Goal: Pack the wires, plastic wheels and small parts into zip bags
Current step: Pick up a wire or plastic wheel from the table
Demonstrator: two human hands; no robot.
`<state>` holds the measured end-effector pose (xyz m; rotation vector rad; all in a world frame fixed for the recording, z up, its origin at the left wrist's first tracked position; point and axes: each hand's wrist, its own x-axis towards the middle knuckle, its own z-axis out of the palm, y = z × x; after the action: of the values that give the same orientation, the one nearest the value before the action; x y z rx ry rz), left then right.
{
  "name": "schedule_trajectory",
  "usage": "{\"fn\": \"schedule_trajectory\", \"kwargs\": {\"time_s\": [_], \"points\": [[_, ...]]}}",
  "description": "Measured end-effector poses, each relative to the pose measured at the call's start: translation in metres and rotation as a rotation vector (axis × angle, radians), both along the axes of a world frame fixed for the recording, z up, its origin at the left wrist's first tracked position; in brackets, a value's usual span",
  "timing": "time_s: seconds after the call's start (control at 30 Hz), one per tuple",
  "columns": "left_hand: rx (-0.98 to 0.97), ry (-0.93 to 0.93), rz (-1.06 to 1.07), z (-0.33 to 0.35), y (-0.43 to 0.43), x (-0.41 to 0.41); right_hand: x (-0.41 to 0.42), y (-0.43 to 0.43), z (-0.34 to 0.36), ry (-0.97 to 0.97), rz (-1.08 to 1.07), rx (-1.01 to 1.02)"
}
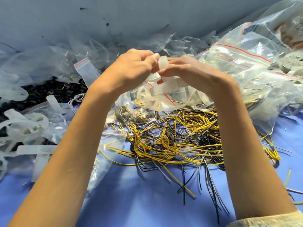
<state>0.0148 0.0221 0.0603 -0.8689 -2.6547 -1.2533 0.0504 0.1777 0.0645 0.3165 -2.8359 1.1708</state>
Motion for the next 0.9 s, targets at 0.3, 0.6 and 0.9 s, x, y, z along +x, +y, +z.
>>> {"fn": "schedule_trajectory", "kwargs": {"time_s": [0.3, 0.6, 0.9], "points": [[-0.286, -0.096, 0.070, -0.005, 0.002, -0.001, -0.001, 0.004, -0.002, 0.040, -0.029, 0.045], [-0.327, 0.121, 0.230, -0.010, 0.002, -0.004, -0.006, 0.008, -0.001, 0.056, -0.066, 0.073], [-0.312, 0.165, 0.272, -0.009, 0.003, 0.002, -0.005, 0.011, 0.000, 0.076, -0.096, 0.076]]}}
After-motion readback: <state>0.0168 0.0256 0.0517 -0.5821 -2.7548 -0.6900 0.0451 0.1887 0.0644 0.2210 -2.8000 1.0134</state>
